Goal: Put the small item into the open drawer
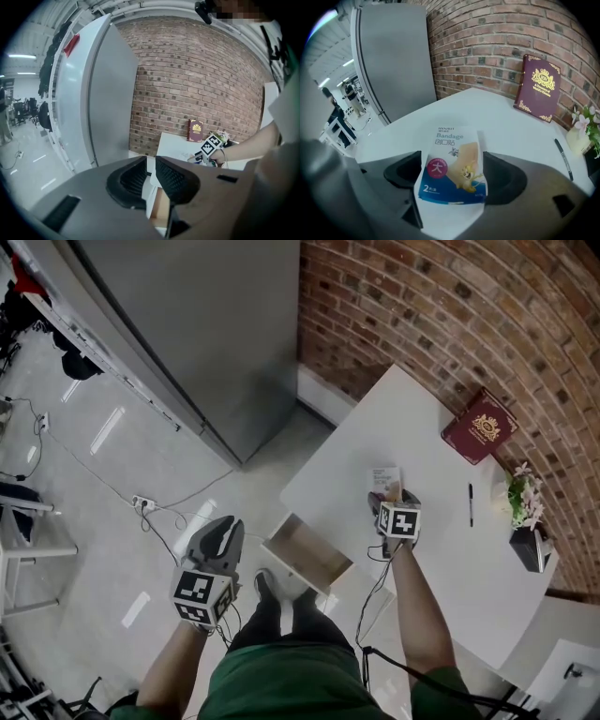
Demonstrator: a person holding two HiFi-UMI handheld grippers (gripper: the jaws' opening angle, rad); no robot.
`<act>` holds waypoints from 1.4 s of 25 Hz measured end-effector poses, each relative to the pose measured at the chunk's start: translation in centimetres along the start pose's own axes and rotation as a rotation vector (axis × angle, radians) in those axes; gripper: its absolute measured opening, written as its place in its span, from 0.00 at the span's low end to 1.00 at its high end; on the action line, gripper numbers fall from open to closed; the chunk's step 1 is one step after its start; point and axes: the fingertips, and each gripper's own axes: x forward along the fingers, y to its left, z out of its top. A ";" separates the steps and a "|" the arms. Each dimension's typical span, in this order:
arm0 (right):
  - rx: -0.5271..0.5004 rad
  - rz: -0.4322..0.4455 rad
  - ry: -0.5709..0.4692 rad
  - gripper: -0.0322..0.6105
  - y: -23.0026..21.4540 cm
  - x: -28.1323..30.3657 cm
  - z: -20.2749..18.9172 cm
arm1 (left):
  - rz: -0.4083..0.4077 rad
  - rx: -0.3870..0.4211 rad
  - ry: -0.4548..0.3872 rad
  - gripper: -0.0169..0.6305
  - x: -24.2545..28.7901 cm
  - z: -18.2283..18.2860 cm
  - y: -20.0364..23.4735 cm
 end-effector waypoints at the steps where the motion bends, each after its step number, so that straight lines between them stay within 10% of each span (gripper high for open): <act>1: 0.000 0.005 0.003 0.69 0.2 0.3 0.0 | -0.001 -0.002 0.004 0.09 0.1 -0.2 0.2; 19: -0.110 0.013 0.099 0.68 1.2 -0.1 -1.2 | -0.055 -0.043 0.036 0.09 0.3 -1.9 -0.3; 35: -0.267 0.155 -0.092 0.68 9.7 -6.0 -0.1 | -0.065 -0.056 0.018 0.09 -0.8 -3.5 -0.4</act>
